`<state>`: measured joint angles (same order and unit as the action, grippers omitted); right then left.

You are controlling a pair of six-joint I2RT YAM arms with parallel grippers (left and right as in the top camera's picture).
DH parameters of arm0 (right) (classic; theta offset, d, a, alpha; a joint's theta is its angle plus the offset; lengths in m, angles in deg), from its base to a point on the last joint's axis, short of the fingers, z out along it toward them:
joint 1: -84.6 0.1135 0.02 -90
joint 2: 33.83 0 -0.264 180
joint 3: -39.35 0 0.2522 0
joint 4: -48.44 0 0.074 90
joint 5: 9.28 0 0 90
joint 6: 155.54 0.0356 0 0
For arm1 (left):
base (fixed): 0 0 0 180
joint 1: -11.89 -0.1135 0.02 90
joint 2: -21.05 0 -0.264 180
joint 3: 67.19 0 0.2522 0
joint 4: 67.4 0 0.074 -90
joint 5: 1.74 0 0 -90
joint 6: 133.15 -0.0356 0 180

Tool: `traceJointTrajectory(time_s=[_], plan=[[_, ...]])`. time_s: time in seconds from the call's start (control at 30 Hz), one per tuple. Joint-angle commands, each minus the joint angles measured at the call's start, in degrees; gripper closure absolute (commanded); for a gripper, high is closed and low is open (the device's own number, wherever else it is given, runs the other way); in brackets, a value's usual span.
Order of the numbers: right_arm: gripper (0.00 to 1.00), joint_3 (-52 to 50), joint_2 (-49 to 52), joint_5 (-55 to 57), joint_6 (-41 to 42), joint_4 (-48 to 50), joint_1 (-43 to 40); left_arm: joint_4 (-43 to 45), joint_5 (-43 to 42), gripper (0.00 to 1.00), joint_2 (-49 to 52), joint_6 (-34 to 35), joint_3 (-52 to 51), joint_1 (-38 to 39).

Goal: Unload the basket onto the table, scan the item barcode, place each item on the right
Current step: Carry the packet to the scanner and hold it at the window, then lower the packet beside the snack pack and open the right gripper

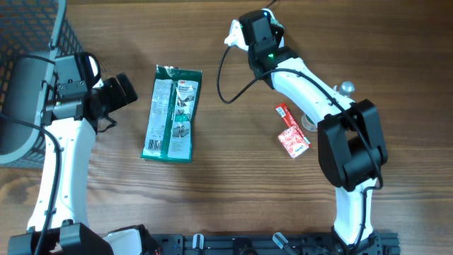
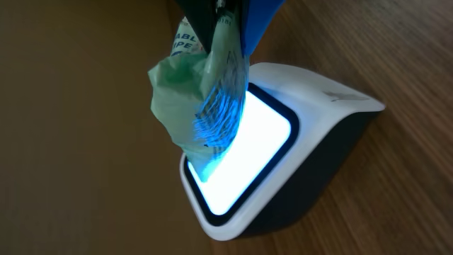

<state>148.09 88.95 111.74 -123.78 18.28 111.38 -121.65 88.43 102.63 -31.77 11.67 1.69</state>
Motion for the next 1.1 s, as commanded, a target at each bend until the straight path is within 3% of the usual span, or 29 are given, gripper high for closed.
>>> traceJointTrajectory(time_s=[0.0, 0.27, 0.37, 0.47, 0.63, 0.73, 0.8, 0.83, 0.87, 0.9, 0.93, 1.0, 1.07], plan=[[0.96, -0.11, 0.26, -2.03, 0.11, -1.64, 0.39, 0.13, 0.15, 0.0, -0.09, -0.7, 0.26, -0.2], [0.96, -0.11, -10.95, -0.76, 8.72, -3.5, 0.26, 0.13, 0.15, 0.0, -0.09, -0.7, 0.26, -0.2], [0.96, -0.11, -15.8, -7.58, 18.78, -14.43, 0.26, 0.13, 0.15, 0.0, -0.09, -0.7, 0.26, -0.2], [0.96, -0.11, -17.27, -21.49, 27.26, -31.82, 0.26, 0.13, 0.15, 0.0, -0.09, -0.7, 0.26, -0.2], [0.96, -3.52, -17.11, -41.62, 29.73, -50.4, 0.24, 0.13, 0.15, 0.0, -0.09, -0.7, 0.26, -0.2], [0.95, -7.56, -17.11, -39.32, 29.79, -51.84, 0.26, 0.13, 0.15, 0.0, -0.09, -0.7, 0.26, -0.2], [0.86, -9.4, -17.11, -34.69, 29.94, -51.58, 0.2, 0.13, 0.15, 0.0, -0.09, -0.7, 0.26, -0.2], [0.64, -10.14, -17.09, -32.26, 29.94, -51.1, 0.17, 0.13, 0.15, 0.0, -0.09, -0.7, 0.26, -0.2], [0.52, -10.56, -17.09, -30.91, 30.08, -50.38, 0.2, 0.13, 0.15, 0.0, -0.09, -0.7, 0.26, -0.2], [0.35, -10.75, -17.09, -30.86, 30.95, -49.31, 0.2, 0.13, 0.15, 0.0, -0.09, -0.7, 0.26, -0.2], [0.26, -10.75, -17.09, -30.86, 32.65, -47.84, 0.2, 0.13, 0.15, 0.0, -0.09, -0.7, 0.26, -0.2], [0.25, -10.73, -17.09, -31.1, 39.71, -42.86, 0.2, 0.13, 0.15, 0.0, -0.09, -0.7, 0.26, -0.2], [0.3, -10.75, -17.09, -33.55, 51.91, -38.16, 0.33, 0.13, 0.15, 0.0, -0.09, -0.7, 0.26, -0.2]])
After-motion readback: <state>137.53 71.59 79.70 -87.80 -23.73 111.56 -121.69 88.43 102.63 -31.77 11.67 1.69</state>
